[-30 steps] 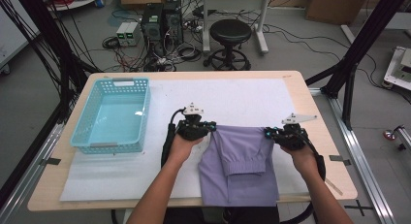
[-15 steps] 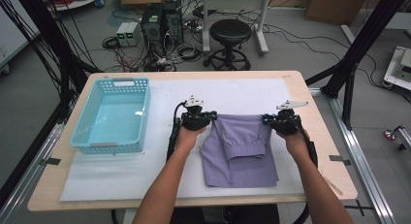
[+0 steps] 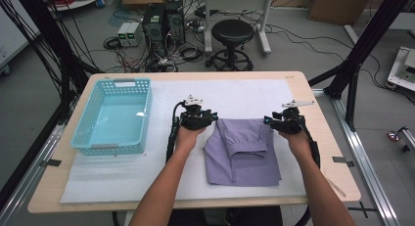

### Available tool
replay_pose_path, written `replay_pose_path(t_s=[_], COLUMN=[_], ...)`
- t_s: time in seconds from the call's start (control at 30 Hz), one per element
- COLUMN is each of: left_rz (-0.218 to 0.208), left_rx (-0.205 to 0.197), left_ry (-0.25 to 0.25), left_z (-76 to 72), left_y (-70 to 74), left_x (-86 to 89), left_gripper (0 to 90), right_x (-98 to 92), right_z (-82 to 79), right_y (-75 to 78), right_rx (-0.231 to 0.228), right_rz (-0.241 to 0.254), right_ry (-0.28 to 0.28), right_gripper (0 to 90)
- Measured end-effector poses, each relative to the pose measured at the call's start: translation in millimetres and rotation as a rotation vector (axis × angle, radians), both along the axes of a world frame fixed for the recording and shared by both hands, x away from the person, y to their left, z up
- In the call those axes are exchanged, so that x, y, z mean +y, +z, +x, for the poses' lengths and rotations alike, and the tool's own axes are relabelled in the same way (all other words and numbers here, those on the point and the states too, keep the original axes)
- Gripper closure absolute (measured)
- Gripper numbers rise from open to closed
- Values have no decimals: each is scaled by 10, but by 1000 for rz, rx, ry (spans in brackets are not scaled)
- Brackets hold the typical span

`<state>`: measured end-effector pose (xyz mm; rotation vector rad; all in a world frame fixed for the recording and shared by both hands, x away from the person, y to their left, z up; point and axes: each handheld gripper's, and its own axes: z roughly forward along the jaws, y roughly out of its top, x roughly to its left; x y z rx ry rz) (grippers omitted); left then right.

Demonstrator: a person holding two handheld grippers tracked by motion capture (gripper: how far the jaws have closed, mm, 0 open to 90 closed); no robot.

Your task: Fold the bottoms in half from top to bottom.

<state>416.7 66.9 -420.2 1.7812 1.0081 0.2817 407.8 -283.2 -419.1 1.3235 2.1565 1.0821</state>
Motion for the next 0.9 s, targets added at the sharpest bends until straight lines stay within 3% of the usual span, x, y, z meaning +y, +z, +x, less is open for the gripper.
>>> replay_pose_path(t_s=[0.13, 0.17, 0.27, 0.33, 0.43, 0.63, 0.9], left_rz=[40, 49, 36, 31, 48, -18, -50], left_rx=[-29, -21, -40, -31, -68, -82, -105], left_ry=[-13, -21, -20, -29, -18, 14, 16], left_z=[-140, -173, -303, -369, -498, -672, -804], left_y=[29, 27, 7, 4, -12, -55, -78], left_x=[22, 38, 97, 139, 207, 430, 559], left_gripper=[622, 620, 595, 581, 532, 489, 481], right_x=[-27, -27, -21, -7, 25, 165, 520], right_z=[-122, -160, -290, -372, -484, -626, -635], right_y=[73, 83, 74, 42, -6, -74, -131], right_rx=[-34, -38, -47, -42, -41, -35, 10], right_rz=[41, 47, 60, 58, 61, 81, 33], right_ry=[7, 16, 46, 65, 88, 149, 255], right_gripper=[514, 514, 514, 513, 500, 454, 430])
